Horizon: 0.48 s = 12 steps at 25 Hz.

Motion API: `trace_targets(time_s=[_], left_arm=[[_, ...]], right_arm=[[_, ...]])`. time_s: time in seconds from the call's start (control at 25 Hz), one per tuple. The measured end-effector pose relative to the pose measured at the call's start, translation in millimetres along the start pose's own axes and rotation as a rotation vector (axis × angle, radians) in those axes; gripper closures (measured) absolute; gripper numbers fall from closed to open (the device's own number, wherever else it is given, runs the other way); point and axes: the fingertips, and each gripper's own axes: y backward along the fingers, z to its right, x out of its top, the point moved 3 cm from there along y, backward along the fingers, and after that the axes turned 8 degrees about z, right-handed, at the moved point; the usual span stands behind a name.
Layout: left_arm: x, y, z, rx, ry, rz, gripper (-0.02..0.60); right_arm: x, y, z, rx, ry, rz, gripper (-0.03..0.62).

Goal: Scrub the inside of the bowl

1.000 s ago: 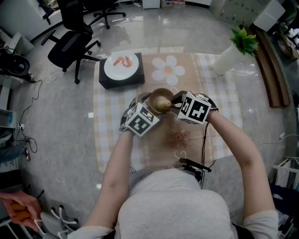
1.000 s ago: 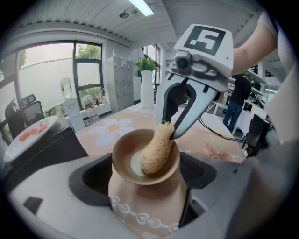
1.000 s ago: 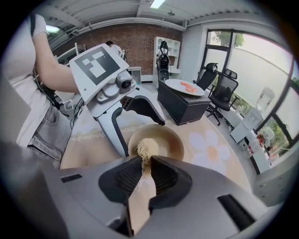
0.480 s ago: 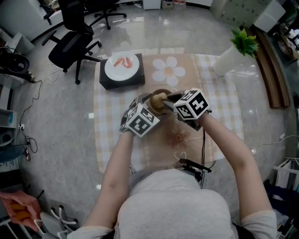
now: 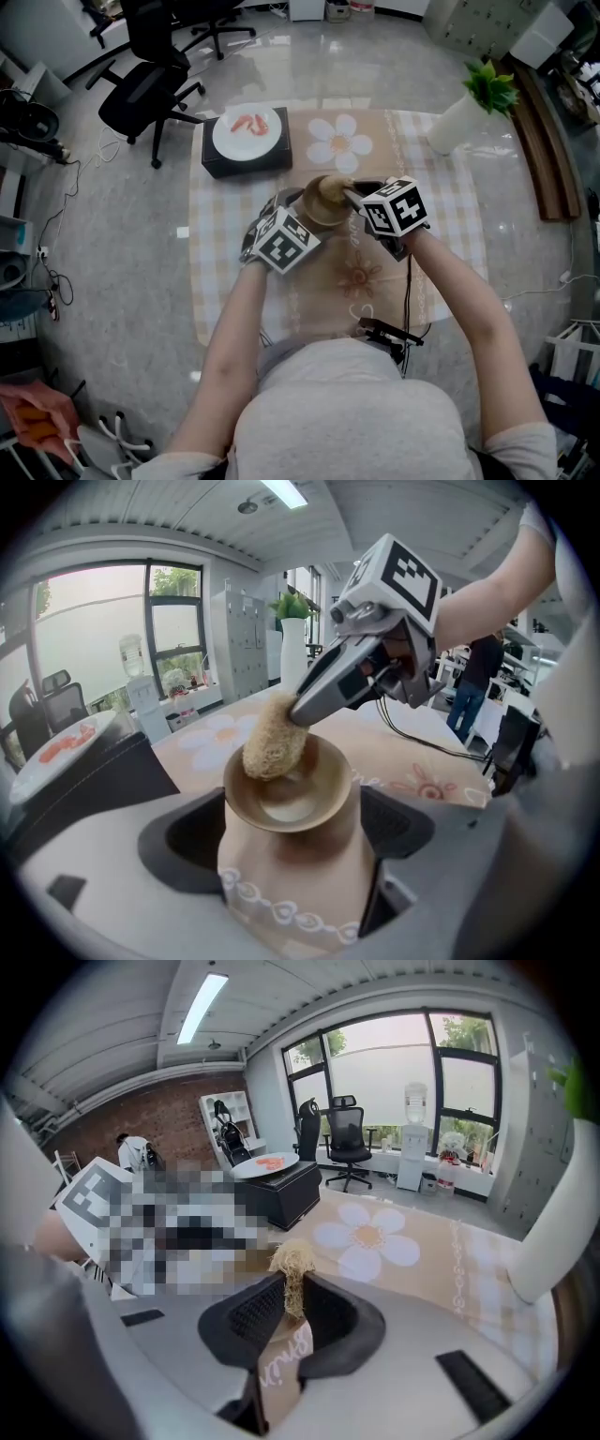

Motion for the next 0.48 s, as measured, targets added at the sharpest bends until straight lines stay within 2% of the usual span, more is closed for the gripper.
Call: trace_targets(time_s=[0.48], left_arm=[[9,15,2,0.022,-0.006,0.031,0.152]], right_arm=[[2,36,8,-0.027,-0.125,0.091,0.531]])
